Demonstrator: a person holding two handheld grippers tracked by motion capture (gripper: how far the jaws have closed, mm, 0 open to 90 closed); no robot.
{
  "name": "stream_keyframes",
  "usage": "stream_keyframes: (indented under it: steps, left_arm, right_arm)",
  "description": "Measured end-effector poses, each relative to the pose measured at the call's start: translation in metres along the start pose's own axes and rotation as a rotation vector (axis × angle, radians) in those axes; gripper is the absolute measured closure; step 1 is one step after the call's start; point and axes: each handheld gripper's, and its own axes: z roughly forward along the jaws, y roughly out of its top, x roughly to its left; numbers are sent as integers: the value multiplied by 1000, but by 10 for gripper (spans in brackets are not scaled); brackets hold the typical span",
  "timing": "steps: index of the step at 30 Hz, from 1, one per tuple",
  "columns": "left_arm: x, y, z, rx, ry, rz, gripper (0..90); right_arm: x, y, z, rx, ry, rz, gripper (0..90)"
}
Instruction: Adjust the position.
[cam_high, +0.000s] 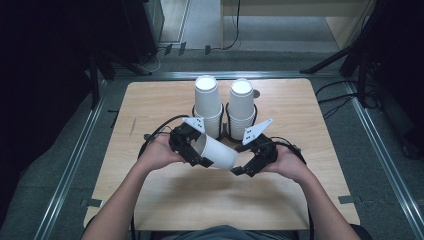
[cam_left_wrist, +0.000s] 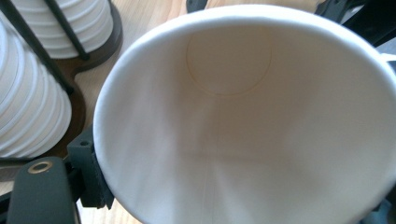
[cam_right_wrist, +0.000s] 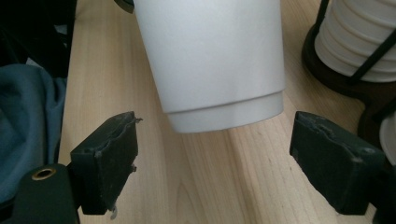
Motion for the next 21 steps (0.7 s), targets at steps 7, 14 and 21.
stream_keyframes:
  steps: [7,14,21]
  left_arm:
    - [1,5,13,96,30,29,123]
    - [0,13,25,166,54,67,123]
    - [-4,23,35,208,60,102,123]
  right_arm:
    - [0,-4,2,9,-32,14,154]
    - [0,-8,6,20,-47,16,154]
    - [4,-11,11,46,-73,18,154]
